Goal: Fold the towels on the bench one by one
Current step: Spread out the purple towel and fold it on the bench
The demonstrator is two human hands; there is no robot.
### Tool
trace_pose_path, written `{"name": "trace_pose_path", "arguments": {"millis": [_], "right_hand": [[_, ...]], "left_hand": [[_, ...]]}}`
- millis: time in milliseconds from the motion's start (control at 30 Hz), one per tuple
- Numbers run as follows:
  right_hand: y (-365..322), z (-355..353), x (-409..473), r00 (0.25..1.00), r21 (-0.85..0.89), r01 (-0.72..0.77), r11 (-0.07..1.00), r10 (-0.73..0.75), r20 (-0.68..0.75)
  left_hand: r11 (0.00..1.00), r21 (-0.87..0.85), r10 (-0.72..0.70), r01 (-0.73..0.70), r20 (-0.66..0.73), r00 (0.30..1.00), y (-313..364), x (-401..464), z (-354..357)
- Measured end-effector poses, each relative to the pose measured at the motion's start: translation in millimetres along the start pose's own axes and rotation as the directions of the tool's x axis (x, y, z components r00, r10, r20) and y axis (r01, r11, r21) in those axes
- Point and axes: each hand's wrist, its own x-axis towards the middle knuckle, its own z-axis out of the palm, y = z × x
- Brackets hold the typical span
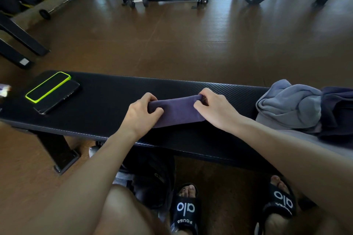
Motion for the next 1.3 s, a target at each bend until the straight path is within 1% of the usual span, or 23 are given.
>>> {"name": "trace_pose_path", "arguments": {"millis": [100, 167, 233, 367, 500, 633, 767, 833, 967, 1067, 1200, 1300], "right_hand": [[0, 3, 2, 1.000, 0.000, 0.017, 1.000, -0.017, -0.013], [1, 5, 4, 0.998, -0.029, 0.062, 0.998, -0.063, -0.027], [1, 6, 6, 0.997, -0.056, 0.071, 0.996, -0.072, -0.007], [-1, 5, 7, 0.998, -0.073, 0.054, 0.996, -0.051, 0.043], [-7, 0, 5, 0.997, -0.043, 0.005, 0.999, -0.002, 0.071], [-14, -8, -1, 0.983, -0.032, -0.026, 0.999, 0.032, 0.182], [-16, -14, -12, 0.967, -0.040, -0.042, 0.998, 0.051, 0.249], [-18, -18, -16, 0.957, -0.047, -0.046, 0.998, 0.058, 0.284], [-26, -19, -22, 0.945, -0.069, -0.067, 0.995, 0.085, 0.317], [-33, -19, -25, 0.941, -0.099, -0.069, 0.993, 0.098, 0.324], [-43, -20, -31, 0.920, -0.143, -0.048, 0.988, 0.100, 0.379], [-44, -22, -34, 0.907, -0.155, -0.041, 0.987, 0.101, 0.408]], "left_hand": [[0.997, 0.043, -0.066, 0.066, -0.016, 0.998, -1, 7, 5], [0.989, 0.079, -0.127, 0.126, 0.008, 0.992, -1, 9, 6], [0.980, 0.086, -0.182, 0.179, 0.033, 0.983, 0, 11, 7], [0.973, 0.106, -0.212, 0.207, 0.041, 0.976, 3, 11, 8], [0.981, 0.063, -0.190, 0.185, 0.081, 0.979, 6, 5, 5], [0.992, 0.056, -0.117, 0.111, 0.113, 0.987, 11, -7, -3], [0.995, 0.078, -0.068, 0.056, 0.168, 0.984, 14, -19, -8], [0.995, 0.084, -0.073, 0.058, 0.193, 0.978, 14, -24, -11], [0.992, 0.055, -0.125, 0.114, 0.271, 0.955, 14, -31, -14], [0.988, 0.118, -0.130, 0.097, 0.317, 0.940, 21, -37, -14], [0.978, 0.189, -0.145, 0.089, 0.310, 0.939, 27, -48, -11], [0.973, 0.224, -0.123, 0.058, 0.286, 0.950, 32, -58, -11]]}}
